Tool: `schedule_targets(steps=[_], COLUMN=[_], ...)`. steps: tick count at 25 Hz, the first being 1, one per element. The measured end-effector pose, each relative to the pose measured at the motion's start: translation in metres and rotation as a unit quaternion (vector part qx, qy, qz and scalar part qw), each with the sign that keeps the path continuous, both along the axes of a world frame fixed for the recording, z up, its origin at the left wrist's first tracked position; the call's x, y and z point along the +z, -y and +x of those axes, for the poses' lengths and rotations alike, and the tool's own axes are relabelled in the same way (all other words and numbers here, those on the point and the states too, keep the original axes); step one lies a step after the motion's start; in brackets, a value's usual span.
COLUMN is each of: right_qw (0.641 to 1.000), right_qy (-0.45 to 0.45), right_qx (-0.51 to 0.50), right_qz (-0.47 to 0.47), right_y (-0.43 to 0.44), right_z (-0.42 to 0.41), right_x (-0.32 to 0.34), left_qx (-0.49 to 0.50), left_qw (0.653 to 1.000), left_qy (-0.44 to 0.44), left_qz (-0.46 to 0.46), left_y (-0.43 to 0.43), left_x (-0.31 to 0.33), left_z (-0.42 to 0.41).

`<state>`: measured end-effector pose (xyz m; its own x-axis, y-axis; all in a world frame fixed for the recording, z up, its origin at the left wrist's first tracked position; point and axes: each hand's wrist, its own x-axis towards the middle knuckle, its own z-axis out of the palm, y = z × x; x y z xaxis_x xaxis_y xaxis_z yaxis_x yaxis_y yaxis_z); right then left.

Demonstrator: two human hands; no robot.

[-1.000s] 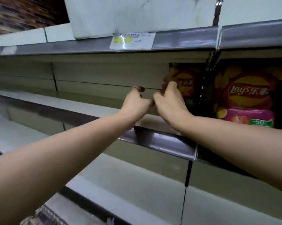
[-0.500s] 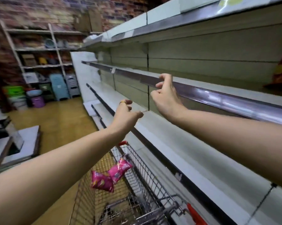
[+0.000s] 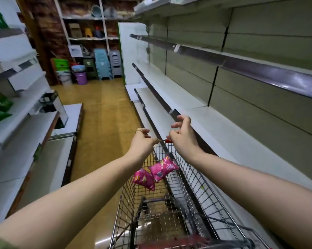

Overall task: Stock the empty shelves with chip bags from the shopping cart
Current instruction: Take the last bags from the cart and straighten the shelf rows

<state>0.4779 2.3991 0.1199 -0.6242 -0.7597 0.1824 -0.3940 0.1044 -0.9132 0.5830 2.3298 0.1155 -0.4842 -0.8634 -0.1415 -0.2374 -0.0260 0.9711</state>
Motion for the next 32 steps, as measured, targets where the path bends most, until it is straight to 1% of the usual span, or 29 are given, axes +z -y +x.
schedule_targets(steps=[3,9,13,18,22,27,30,32], right_qw=[0.999,0.991,0.979,0.96,0.948,0.937,0.93,0.933], right_qy=[0.008,0.088,0.125,0.15,0.132,0.122,0.108,0.066], right_qx=[-0.006,-0.011,0.009,0.046,0.08,0.108,0.115,0.134], right_qz=[0.044,0.103,0.16,0.232,0.277,0.309,0.332,0.327], right_y=[0.021,0.056,0.087,0.123,0.153,0.186,0.205,0.22], right_z=[-0.009,-0.051,-0.09,-0.12,-0.116,-0.094,-0.079,-0.072], right_x=[-0.025,-0.091,-0.16,-0.254,-0.329,-0.397,-0.429,-0.444], left_qx=[0.012,0.009,0.039,0.099,0.153,0.197,0.21,0.217], left_qw=[1.0,0.993,0.986,0.972,0.961,0.947,0.937,0.932], left_qy=[0.013,0.055,0.078,0.096,0.087,0.082,0.079,0.067], left_qz=[0.02,0.101,0.142,0.188,0.214,0.24,0.268,0.281], left_y=[0.026,0.054,0.076,0.093,0.102,0.113,0.12,0.12], left_x=[-0.026,-0.079,-0.13,-0.212,-0.273,-0.335,-0.361,-0.367], left_z=[-0.01,-0.047,-0.082,-0.094,-0.085,-0.066,-0.058,-0.059])
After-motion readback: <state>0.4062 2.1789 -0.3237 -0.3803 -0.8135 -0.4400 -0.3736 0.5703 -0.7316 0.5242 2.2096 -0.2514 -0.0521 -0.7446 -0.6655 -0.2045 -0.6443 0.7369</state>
